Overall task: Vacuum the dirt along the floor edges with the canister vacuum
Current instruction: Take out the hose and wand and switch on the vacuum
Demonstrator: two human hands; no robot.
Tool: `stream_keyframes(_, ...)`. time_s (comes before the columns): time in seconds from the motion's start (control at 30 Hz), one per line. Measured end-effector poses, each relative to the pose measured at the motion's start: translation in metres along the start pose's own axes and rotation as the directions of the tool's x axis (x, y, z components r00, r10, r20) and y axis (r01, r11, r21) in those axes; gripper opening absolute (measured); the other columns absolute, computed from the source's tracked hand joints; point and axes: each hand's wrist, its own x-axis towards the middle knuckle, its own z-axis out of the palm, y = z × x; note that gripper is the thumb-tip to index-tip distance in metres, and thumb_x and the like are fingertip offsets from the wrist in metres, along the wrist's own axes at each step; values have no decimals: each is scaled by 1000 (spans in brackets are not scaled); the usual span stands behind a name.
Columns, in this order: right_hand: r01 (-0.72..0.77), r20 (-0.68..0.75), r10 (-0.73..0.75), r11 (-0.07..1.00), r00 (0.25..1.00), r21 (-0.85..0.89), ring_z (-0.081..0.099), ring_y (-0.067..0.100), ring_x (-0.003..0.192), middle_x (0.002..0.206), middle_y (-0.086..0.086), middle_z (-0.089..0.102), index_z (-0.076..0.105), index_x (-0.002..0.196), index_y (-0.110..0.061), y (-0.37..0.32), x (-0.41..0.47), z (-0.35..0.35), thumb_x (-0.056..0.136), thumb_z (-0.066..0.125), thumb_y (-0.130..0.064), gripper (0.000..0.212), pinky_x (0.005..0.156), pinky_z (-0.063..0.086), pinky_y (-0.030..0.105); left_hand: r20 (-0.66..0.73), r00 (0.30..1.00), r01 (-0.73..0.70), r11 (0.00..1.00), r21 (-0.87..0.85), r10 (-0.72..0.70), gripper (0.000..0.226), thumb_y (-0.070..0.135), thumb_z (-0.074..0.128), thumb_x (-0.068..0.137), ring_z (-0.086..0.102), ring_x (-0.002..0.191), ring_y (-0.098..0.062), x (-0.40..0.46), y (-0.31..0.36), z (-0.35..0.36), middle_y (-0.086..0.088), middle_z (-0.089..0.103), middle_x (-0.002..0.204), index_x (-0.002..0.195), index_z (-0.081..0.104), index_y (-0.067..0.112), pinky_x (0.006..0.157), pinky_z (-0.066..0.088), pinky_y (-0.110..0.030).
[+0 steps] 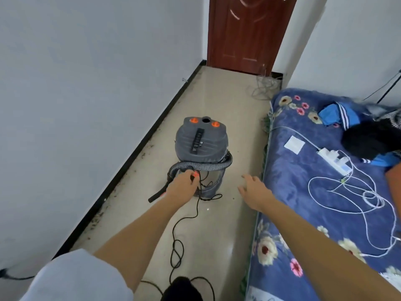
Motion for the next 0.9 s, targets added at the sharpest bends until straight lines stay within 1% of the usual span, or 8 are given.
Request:
stream_keyframes(0.17,47,83,-52,997,995,68,37,34,131,145,15,36,28,145,-12,-9,53,-2,101,35,-29,48,106,35,45,-45,992,113,990,-84,-117,34,30,36,100,56,102,-28,47,-3,-11,-12,60,115,124,50,10,81,40,-30)
stream_keyframes(0.33,51,126,-59,997,990,63,44,32,124,139,16,41,32,140,-10,-16,132,-12,102,33,-28,42,100,38,39,13,978,207,966,-157,-208,31,30,32,101,46,88,-20,131,-26,-3,-8,57,106,116,50,10,77,33,-27)
stream_keyframes(0.43,-11,146,0,997,989,72,46,31,123,140,14,40,33,140,-11,-17,190,-17,101,34,-26,41,98,38,37,74,968,249,956,-153,-240,24,29,31,101,45,88,-22,192,-33,1,-6,51,98,101,47,11,77,32,-28)
stream_keyframes(0.6,-93,257,64,990,964,103,48,33,121,140,18,42,34,141,-8,-37,280,3,102,35,-26,43,96,38,34,181,932,343,927,-152,-315,33,32,33,100,50,87,-22,283,-53,11,-6,56,98,108,53,8,76,35,-28)
stream_keyframes(0.7,-172,298,111,967,948,186,52,27,99,131,18,51,38,137,-5,-46,318,26,102,34,-21,39,79,37,29,206,905,410,893,-188,-372,26,28,32,100,48,80,-20,318,-66,23,-2,53,80,99,49,8,70,33,-27)
stream_keyframes(0.77,-309,329,221,919,918,246,47,23,92,123,18,55,41,133,-4,-45,342,49,102,35,-23,37,74,33,26,229,880,466,852,-241,-416,27,25,33,100,52,77,-24,337,-77,35,-2,53,73,102,51,5,64,34,-29)
stream_keyframes(0.83,-432,349,325,853,879,293,49,24,89,110,17,56,44,127,-2,-38,362,75,101,36,-24,35,73,34,27,239,835,548,786,-287,-495,37,25,33,99,60,91,-31,355,-91,53,-13,65,95,116,52,-1,71,41,-33)
stream_keyframes(0.9,-532,353,417,767,838,358,54,31,93,106,18,56,48,117,2,-31,381,103,100,38,-23,32,76,39,30,246,763,645,684,-340,-598,42,25,31,99,58,105,-37,371,-108,77,-22,61,118,123,49,-4,82,44,-40)
